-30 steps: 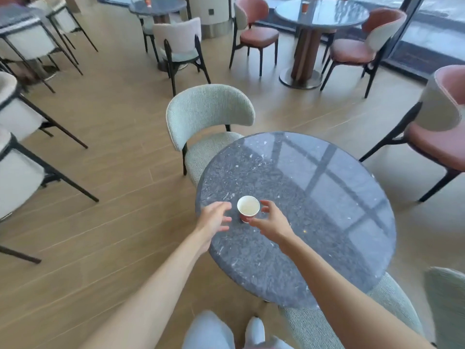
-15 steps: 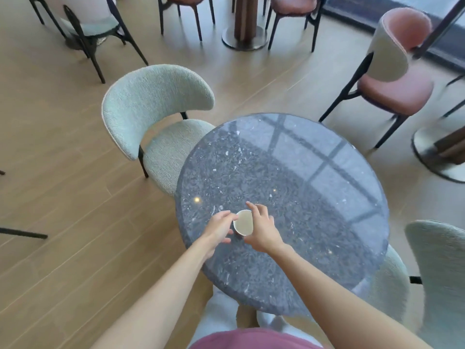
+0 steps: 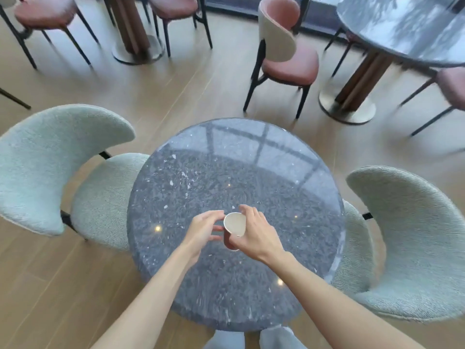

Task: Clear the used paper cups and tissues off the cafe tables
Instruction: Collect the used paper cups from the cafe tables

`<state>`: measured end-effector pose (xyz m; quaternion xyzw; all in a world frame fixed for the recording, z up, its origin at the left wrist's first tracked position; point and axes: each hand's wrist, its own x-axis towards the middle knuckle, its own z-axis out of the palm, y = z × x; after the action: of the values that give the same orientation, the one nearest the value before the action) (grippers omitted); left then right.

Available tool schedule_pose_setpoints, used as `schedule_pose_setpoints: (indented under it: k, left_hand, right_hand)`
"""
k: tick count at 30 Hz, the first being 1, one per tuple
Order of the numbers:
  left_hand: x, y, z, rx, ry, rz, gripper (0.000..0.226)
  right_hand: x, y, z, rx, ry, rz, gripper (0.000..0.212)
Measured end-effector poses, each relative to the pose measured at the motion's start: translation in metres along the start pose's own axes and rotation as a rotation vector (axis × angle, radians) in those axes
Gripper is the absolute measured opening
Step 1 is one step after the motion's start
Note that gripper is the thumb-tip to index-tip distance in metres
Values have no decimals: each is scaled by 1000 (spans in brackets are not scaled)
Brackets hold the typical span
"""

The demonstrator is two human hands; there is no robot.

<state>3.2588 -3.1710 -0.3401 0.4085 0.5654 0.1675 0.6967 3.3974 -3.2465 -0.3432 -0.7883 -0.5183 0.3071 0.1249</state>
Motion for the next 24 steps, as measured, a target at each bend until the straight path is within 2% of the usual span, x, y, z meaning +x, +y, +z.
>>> schedule_pose_setpoints:
  k: [3,6,9,11,16,19,23,24]
  left_hand:
    - [6,29,32,51,-130,123,17]
    - [2,59,73,121,-296,238,28]
    - [-11,79,115,192,-476,326,49]
    - [-26,87,143,233,-584,381,61]
    - [-80,91,215,398,-660,601,71]
    - [-118,84,261,362,-711,645,74]
    - [-183,60,332,312,-802,673,74]
    - [-200,51,350,315,-834,681,73]
  right_hand:
    - [-3,15,-47,146,118,97,79]
    - [-16,35,-98,303,253,141,82]
    - [-41,58,-144,422,382,146,70]
    - [-64,74,-169,502,484,153,76]
    - [-132,113,-209,750,613,165,61]
    - [-183,146,-221,801,699,165,59]
    - [-268,186,-237,891,789,200,70]
    - [-292,197,-241,925,817,202,63]
